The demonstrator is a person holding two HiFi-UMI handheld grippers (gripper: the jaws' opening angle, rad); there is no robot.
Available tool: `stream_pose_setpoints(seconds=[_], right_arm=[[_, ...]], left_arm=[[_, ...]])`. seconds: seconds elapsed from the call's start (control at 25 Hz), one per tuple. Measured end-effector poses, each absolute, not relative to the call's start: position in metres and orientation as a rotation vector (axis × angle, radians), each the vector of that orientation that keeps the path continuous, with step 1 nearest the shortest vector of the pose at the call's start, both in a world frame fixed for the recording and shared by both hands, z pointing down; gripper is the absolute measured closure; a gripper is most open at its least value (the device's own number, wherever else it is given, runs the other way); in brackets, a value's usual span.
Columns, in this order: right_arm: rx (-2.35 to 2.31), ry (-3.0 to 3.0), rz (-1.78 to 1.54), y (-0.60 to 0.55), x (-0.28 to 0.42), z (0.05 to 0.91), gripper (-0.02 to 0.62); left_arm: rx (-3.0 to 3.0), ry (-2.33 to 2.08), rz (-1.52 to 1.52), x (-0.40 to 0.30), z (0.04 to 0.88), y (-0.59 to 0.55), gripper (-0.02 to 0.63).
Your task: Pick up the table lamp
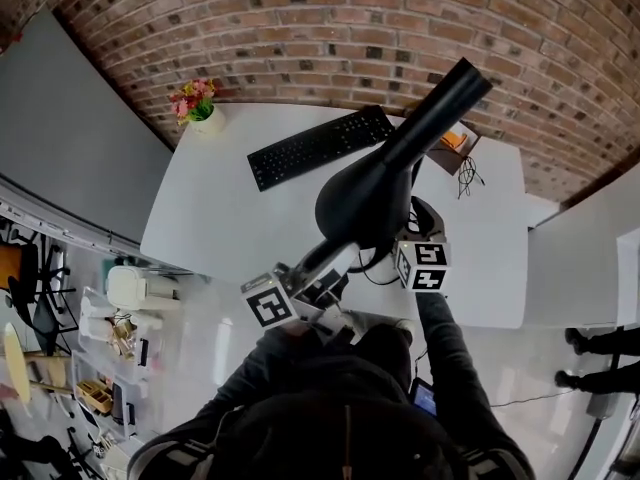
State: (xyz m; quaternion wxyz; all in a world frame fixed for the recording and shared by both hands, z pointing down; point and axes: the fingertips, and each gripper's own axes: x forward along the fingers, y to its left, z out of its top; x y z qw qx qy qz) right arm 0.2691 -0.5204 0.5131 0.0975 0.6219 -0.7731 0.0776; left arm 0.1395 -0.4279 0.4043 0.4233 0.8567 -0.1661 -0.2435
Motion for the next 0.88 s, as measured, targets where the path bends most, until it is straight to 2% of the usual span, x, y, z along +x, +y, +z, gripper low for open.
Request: stream_pose_setpoints(seconds=[0.12,0.24,0.36,0.6,0.72,0.88], right_arm=[[1.826,-2.297,0.249,-0.526,0.27,0.516,0.472],[1.816,-2.322,0.27,-0.529,0.27,0.513,0.472],[1.796,-2.33,0.25,-0.527,0.267,0.51,0.477],[1.804,-2.314,0.244,-0.525,0.269,0.514,0.493],[1.785,-2.311,0.238,-0.525,0.264,0.514,0.538],[1.769,-2.287,0.183,-0.525,0.263,0.513,0.546]], left_arm=[[2.147,-0.432,-0.63,0.141,0.402,-0.431,0.371],[2.172,-0.409,-0.656,0.144,0.395,-0.431,0.401],[2.203,-0.358,-0.696,0.144,0.385,-0.425,0.53],[2.175,-0.311,-0.718,0.145,0.385,-0.424,0.546],[2.178,-0.301,-0.712,0.145,0.385,-0.424,0.548],[2.182,-0.291,-0.706,0.145,0.385,-0.424,0.548]])
